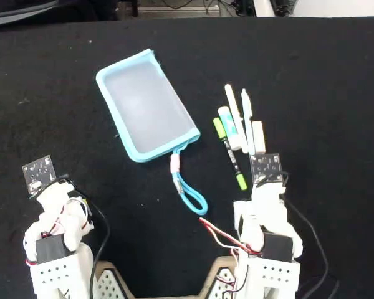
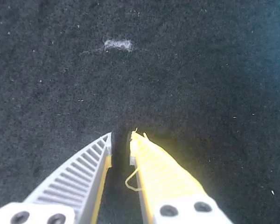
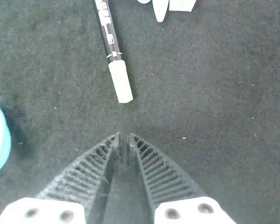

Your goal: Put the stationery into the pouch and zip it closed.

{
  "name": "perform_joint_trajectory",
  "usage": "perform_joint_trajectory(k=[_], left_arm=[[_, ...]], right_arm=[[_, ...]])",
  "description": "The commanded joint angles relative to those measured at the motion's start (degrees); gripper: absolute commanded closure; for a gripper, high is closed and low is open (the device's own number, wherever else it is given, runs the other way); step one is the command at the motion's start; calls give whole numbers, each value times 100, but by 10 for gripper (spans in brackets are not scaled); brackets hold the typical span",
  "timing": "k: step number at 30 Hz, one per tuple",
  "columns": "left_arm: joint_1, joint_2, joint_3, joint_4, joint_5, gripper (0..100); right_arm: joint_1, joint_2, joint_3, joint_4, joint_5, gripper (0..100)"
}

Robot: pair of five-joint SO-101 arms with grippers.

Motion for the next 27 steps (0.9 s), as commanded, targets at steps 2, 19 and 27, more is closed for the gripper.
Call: perform_joint_trajectory(k=[2, 19, 27], left_arm=[[-22, -44, 136, 18, 44, 927], [-22, -44, 136, 18, 44, 925], [171, -53, 136, 0, 44, 925]], right_arm=[[53, -549, 22, -18, -35, 976], [53, -549, 22, -18, -35, 976], [53, -549, 22, -18, -35, 976]])
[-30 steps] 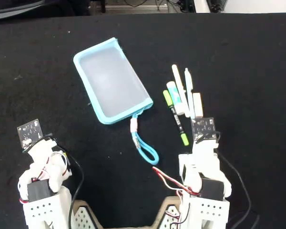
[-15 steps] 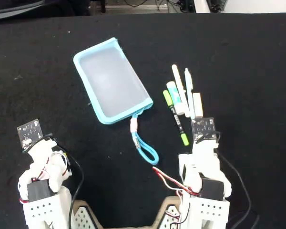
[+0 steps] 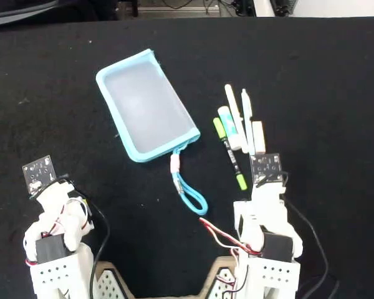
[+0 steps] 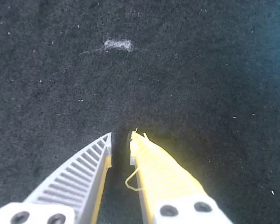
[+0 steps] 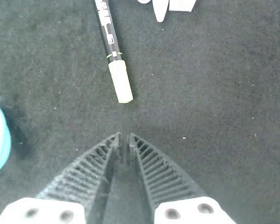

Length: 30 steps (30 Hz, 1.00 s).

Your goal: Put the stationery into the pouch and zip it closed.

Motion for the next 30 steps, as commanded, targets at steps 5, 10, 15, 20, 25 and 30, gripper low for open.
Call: perform_joint_trajectory(k=[5, 10, 15, 20, 25, 30], left_arm=[[1235, -53, 136, -9, 44, 925], [1877, -53, 136, -18, 44, 925], [1895, -53, 136, -149, 35, 924], [1886, -53, 13, -941, 35, 924], [1877, -53, -347, -1538, 35, 924], [1877, -53, -690, -1565, -387, 923]], right_arm=[[53, -549, 22, -18, -35, 976], [53, -549, 22, -18, -35, 976], [53, -549, 22, -18, -35, 976], [53, -549, 22, -18, -35, 976], [53, -549, 22, -18, -35, 976], [53, -549, 22, -18, -35, 976]])
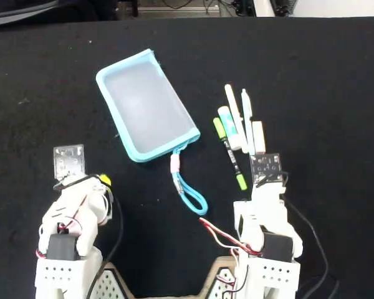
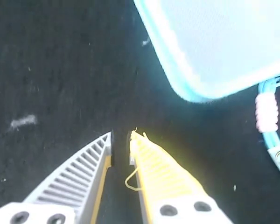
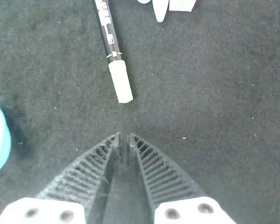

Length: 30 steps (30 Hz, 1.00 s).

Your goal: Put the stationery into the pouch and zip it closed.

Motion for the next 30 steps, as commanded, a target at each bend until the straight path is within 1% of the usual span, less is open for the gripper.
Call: perform_joint_trajectory(k=[1, 5, 6, 7, 9, 12, 16, 20, 23, 25, 28, 30], left_arm=[[48, -62, -567, -132, -826, 923], [48, -62, -558, -114, -3095, 927], [48, -62, -576, -79, -3543, 928], [48, -62, -585, -79, -3815, 929], [48, -62, -637, -149, -3798, 929], [-4, -62, -971, -273, -3341, 925], [-479, -62, -1763, -237, -2778, 923], [-1024, -62, -2343, -237, -2734, 912], [-1297, -62, -2738, -237, -2699, 836], [-1376, -62, -2914, -237, -2690, 798], [-1376, -53, -3099, -220, -2690, 809], [-1358, -53, -3222, -44, -2690, 812]], right_arm=[[53, -549, 22, -18, -35, 976], [53, -549, 22, -18, -35, 976], [53, -549, 22, -18, -35, 976], [53, -549, 22, -18, -35, 976], [53, -549, 22, -18, -35, 976], [53, -549, 22, -18, -35, 976], [53, -549, 22, -18, -35, 976], [53, -549, 22, -18, -35, 976], [53, -549, 22, -18, -35, 976], [53, -549, 22, -18, -35, 976], [53, -549, 22, -18, -35, 976], [53, -549, 22, -18, -35, 976]])
